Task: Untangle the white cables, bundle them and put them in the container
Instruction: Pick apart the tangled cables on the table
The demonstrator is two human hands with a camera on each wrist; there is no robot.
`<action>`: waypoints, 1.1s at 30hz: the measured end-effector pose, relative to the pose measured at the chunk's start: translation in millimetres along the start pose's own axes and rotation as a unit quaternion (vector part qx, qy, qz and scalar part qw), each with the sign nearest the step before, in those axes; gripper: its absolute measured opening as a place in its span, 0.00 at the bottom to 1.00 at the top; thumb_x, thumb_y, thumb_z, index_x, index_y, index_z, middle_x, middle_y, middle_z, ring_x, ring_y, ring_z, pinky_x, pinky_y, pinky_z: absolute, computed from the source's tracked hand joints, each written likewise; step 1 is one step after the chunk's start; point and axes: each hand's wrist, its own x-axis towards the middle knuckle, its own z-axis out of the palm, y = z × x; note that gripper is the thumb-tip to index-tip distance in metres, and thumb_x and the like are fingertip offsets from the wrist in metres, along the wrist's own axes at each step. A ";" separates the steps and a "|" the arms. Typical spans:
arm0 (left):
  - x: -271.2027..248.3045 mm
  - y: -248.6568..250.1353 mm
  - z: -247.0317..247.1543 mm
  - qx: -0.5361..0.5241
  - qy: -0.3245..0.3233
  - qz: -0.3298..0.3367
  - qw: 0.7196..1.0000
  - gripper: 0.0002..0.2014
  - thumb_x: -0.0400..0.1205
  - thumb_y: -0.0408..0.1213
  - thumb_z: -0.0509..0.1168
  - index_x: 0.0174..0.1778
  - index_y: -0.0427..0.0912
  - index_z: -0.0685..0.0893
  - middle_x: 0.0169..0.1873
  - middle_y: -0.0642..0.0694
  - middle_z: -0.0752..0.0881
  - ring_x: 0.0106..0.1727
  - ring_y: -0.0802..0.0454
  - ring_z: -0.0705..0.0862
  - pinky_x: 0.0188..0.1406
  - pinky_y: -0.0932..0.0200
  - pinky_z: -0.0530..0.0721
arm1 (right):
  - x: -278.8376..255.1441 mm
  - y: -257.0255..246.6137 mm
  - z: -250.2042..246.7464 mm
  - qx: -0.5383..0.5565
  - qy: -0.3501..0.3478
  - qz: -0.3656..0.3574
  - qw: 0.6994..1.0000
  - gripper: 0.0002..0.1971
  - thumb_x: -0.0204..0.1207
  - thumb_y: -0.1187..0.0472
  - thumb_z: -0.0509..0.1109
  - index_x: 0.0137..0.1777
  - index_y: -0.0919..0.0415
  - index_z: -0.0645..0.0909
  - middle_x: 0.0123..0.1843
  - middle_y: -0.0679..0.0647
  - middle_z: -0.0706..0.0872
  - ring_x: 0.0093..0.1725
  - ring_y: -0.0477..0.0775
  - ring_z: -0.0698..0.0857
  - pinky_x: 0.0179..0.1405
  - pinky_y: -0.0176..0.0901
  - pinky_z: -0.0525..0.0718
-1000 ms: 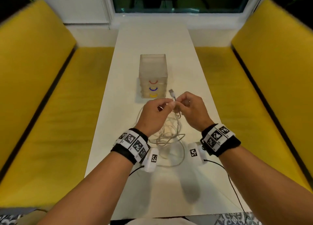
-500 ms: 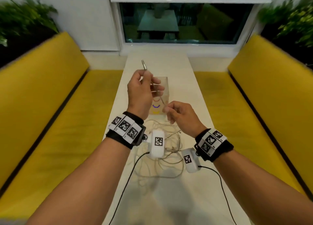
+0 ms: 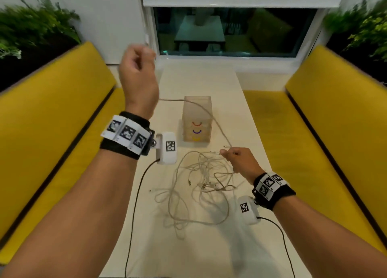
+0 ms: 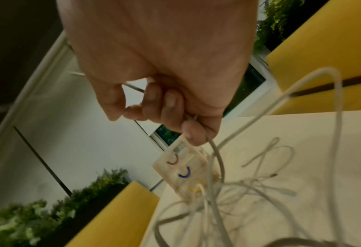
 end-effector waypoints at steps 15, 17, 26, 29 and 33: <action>-108.6 -57.6 35.1 0.069 -0.231 -0.175 0.954 0.17 0.82 0.43 0.71 0.36 0.31 0.85 0.26 0.43 0.83 0.28 0.51 0.78 0.33 0.52 0.80 | 4.8 -103.6 23.9 -0.086 -0.133 -0.171 0.972 0.15 0.86 0.70 0.58 0.36 0.66 0.75 0.31 0.50 0.74 0.29 0.45 0.68 0.31 0.40 0.66; -101.8 -54.2 33.8 0.065 -0.211 -0.167 0.961 0.13 0.83 0.35 0.70 0.37 0.28 0.84 0.25 0.41 0.81 0.27 0.51 0.76 0.30 0.54 0.78 | 4.1 -99.3 24.3 -0.050 -0.141 -0.156 0.976 0.17 0.89 0.64 0.60 0.37 0.57 0.78 0.26 0.38 0.73 0.24 0.39 0.67 0.27 0.32 0.66; -59.5 -49.5 17.4 0.055 -0.115 -0.129 0.983 0.13 0.84 0.36 0.70 0.41 0.28 0.84 0.28 0.49 0.74 0.31 0.54 0.70 0.35 0.56 0.73 | -9.6 -26.8 38.5 0.142 -0.083 -0.028 0.986 0.17 0.87 0.59 0.67 0.35 0.62 0.81 0.26 0.49 0.69 0.25 0.48 0.68 0.31 0.47 0.79; -53.4 -40.3 16.9 0.039 -0.093 -0.108 0.989 0.14 0.84 0.35 0.70 0.43 0.24 0.83 0.31 0.43 0.75 0.33 0.53 0.70 0.34 0.58 0.74 | -12.6 -17.7 48.8 0.159 -0.101 -0.024 0.982 0.23 0.86 0.59 0.68 0.26 0.52 0.81 0.31 0.57 0.69 0.27 0.50 0.69 0.37 0.48 0.78; -41.6 -16.0 16.9 -0.004 -0.060 -0.071 0.996 0.12 0.84 0.37 0.69 0.40 0.31 0.83 0.30 0.42 0.74 0.30 0.51 0.68 0.27 0.59 0.72 | -10.8 -1.9 58.0 0.144 -0.104 -0.023 0.984 0.21 0.86 0.55 0.69 0.28 0.54 0.81 0.35 0.64 0.73 0.27 0.53 0.74 0.36 0.47 0.78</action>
